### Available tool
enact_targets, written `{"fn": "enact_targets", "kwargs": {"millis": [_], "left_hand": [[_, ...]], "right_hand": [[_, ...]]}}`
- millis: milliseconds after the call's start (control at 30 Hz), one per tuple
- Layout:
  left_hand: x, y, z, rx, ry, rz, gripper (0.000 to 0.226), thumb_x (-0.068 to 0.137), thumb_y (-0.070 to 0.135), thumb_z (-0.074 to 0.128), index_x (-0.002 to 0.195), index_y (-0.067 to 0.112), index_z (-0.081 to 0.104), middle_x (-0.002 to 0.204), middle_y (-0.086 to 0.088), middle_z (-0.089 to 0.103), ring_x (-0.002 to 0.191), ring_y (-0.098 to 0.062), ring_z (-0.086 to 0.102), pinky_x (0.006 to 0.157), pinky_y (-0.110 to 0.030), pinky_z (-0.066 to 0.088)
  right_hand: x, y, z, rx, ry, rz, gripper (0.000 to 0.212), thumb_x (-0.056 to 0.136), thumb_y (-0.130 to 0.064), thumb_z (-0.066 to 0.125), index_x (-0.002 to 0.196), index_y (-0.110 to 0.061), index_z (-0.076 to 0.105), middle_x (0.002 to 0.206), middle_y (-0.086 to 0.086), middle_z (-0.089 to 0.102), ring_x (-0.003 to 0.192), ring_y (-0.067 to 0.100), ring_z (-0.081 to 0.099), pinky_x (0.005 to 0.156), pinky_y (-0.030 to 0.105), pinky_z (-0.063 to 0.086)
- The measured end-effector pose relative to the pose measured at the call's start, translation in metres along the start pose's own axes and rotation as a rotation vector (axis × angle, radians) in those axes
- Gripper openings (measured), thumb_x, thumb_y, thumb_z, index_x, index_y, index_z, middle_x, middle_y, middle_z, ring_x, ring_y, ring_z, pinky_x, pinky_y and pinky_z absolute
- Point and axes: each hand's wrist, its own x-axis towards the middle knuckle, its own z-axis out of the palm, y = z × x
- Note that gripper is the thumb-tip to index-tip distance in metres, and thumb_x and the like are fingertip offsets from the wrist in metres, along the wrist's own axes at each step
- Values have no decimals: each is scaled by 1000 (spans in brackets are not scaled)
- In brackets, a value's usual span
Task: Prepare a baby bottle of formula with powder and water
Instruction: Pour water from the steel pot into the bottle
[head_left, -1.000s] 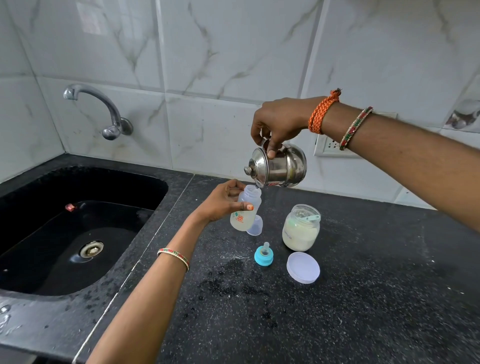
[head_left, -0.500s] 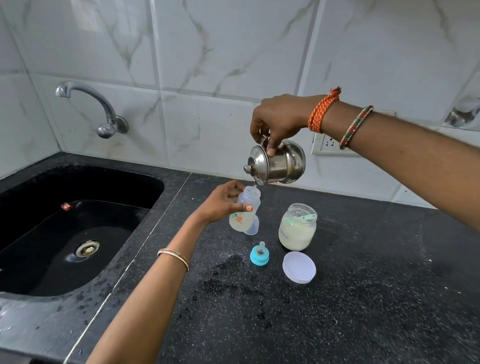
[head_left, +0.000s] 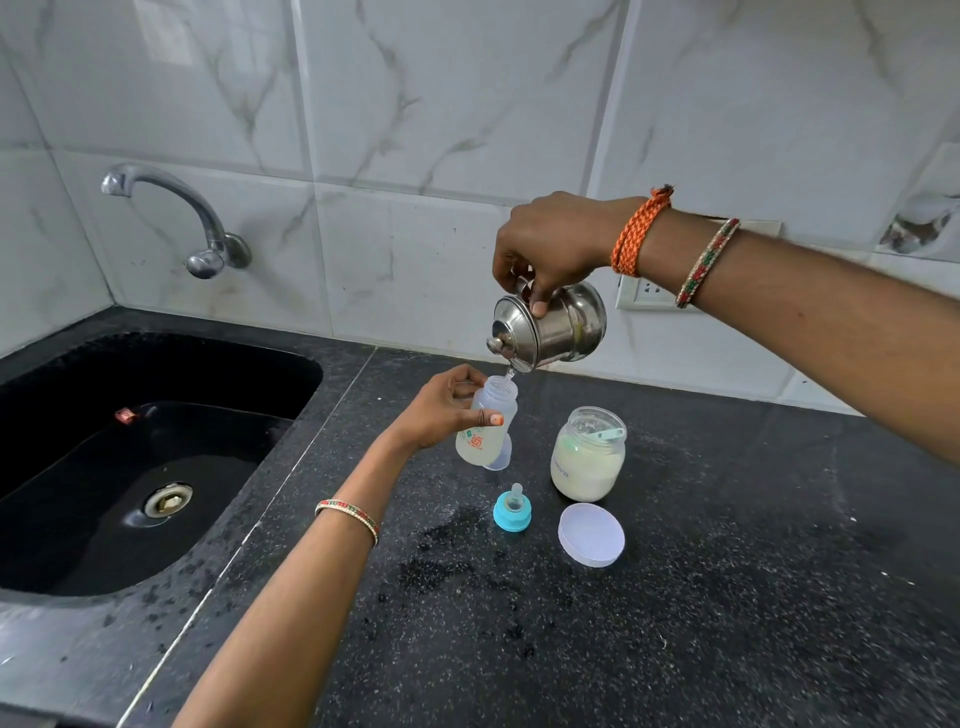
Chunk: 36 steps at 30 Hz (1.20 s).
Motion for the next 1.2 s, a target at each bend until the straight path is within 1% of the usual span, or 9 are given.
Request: {"fn": "enact_targets", "kwargs": {"millis": [100, 300, 467, 633, 767, 900, 967, 1033, 1200], "left_hand": [[0, 0, 2, 0, -5, 1, 34, 70, 15, 81, 93, 21, 55, 103, -1, 68, 96, -16, 65, 85, -33, 54], [0, -1, 5, -21, 2, -10, 36, 69, 15, 82, 94, 19, 56, 108, -9, 69, 101, -22, 65, 89, -41, 54], [0, -2, 6, -21, 14, -18, 38, 68, 17, 83, 95, 21, 56, 111, -9, 68, 103, -24, 64, 91, -43, 53], [0, -5, 6, -13, 32, -31, 37, 71, 17, 81, 97, 20, 56, 113, -10, 66, 106, -26, 63, 93, -45, 52], [-1, -6, 6, -19, 49, -36, 40, 71, 18, 81, 103, 16, 56, 115, -10, 66, 107, -25, 63, 93, -43, 52], [-3, -5, 6, -65, 58, -32, 39, 72, 12, 79, 102, 14, 55, 114, -13, 67, 106, -27, 64, 91, -41, 53], [-6, -5, 4, -97, 72, -29, 38, 73, 9, 78, 104, 9, 55, 113, -15, 67, 105, -27, 64, 90, -40, 53], [-8, -5, 3, -121, 79, -26, 39, 73, 8, 77, 105, 6, 55, 112, -13, 68, 103, -25, 65, 87, -36, 54], [-14, -7, 0, -151, 64, -24, 34, 73, 7, 77, 99, 14, 57, 107, -7, 69, 97, -17, 66, 76, -23, 56]], "right_hand": [[-1, -1, 2, -50, 10, -19, 33, 61, -38, 83, 88, -25, 69, 78, -10, 59, 74, 13, 48, 50, 21, 26], [-2, -2, 2, -104, 25, -41, 31, 63, -38, 82, 87, -25, 68, 72, -11, 53, 72, 14, 48, 48, 20, 21], [-5, -6, -1, -139, 37, -58, 30, 64, -36, 82, 87, -23, 68, 75, -6, 60, 70, 16, 49, 55, 24, 30], [-6, -9, -5, -161, 56, -75, 28, 65, -34, 82, 86, -22, 67, 68, -10, 48, 68, 16, 45, 57, 27, 31], [-6, -11, -3, -165, 83, -93, 27, 66, -33, 81, 86, -22, 68, 66, -11, 44, 67, 15, 43, 57, 26, 29], [-5, -10, 5, -97, 66, -67, 29, 67, -35, 80, 89, -23, 68, 74, -9, 55, 73, 13, 46, 58, 26, 32], [-6, -9, 13, -56, 69, -56, 30, 67, -37, 80, 90, -22, 68, 75, -10, 53, 77, 12, 45, 56, 25, 30], [-6, -8, 21, -4, 81, -42, 31, 67, -38, 80, 89, -22, 67, 73, -13, 48, 79, 12, 43, 53, 23, 26], [-9, -3, 36, 122, 104, 11, 33, 68, -40, 79, 89, -20, 65, 76, -11, 51, 79, 11, 42, 54, 24, 27]]}}
